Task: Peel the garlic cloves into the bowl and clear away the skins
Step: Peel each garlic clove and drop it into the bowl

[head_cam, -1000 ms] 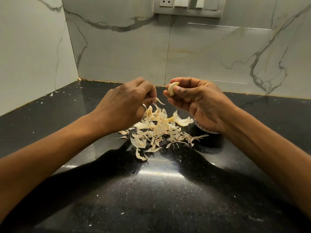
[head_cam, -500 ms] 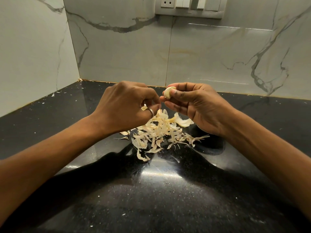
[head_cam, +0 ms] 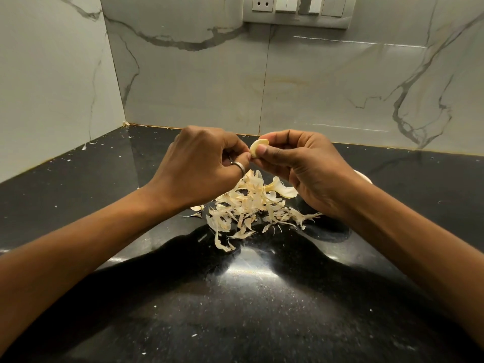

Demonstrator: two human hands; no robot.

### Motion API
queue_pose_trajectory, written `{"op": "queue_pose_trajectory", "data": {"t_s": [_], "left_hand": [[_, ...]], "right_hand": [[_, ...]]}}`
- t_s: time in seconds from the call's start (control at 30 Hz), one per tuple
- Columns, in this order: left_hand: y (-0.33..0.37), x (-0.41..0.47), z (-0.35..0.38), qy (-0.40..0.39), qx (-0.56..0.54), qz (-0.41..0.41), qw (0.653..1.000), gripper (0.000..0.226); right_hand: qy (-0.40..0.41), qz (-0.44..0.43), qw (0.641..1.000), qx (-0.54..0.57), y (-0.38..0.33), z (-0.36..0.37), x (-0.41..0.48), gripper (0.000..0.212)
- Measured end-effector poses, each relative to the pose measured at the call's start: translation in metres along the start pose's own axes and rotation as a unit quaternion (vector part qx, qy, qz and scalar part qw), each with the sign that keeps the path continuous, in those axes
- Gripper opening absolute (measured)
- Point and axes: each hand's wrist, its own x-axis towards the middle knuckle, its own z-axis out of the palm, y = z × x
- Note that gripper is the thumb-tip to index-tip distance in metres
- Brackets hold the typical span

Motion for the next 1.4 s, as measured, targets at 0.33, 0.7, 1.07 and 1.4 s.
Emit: {"op": "queue_pose_trajectory", "data": {"t_s": [0.33, 0.7, 1.07, 1.4], "left_hand": [[0.005, 0.0, -0.002, 0.017, -0.001, 0.005, 1.0, 0.028], [-0.001, 0.003, -0.006, 0.017, 0.003, 0.01, 1.0, 0.024], [-0.004, 0.006, -0.01, 0.044, 0.017, -0.015, 0.999, 0.019], [-0.003, 0.006, -0.01, 0.078, 0.031, -0.03, 0.996, 0.017]], "right_hand": [[-0.007, -0.005, 1.0, -0.029, 0.001, 0.006, -0.004, 0.014], [-0.034, 0.045, 0.998, 0.012, -0.005, 0.004, -0.005, 0.018], [-0.064, 0.081, 0.995, 0.015, -0.006, 0.001, -0.004, 0.02], [-0.062, 0.084, 0.994, -0.021, -0.008, -0.003, -0.003, 0.025]]}}
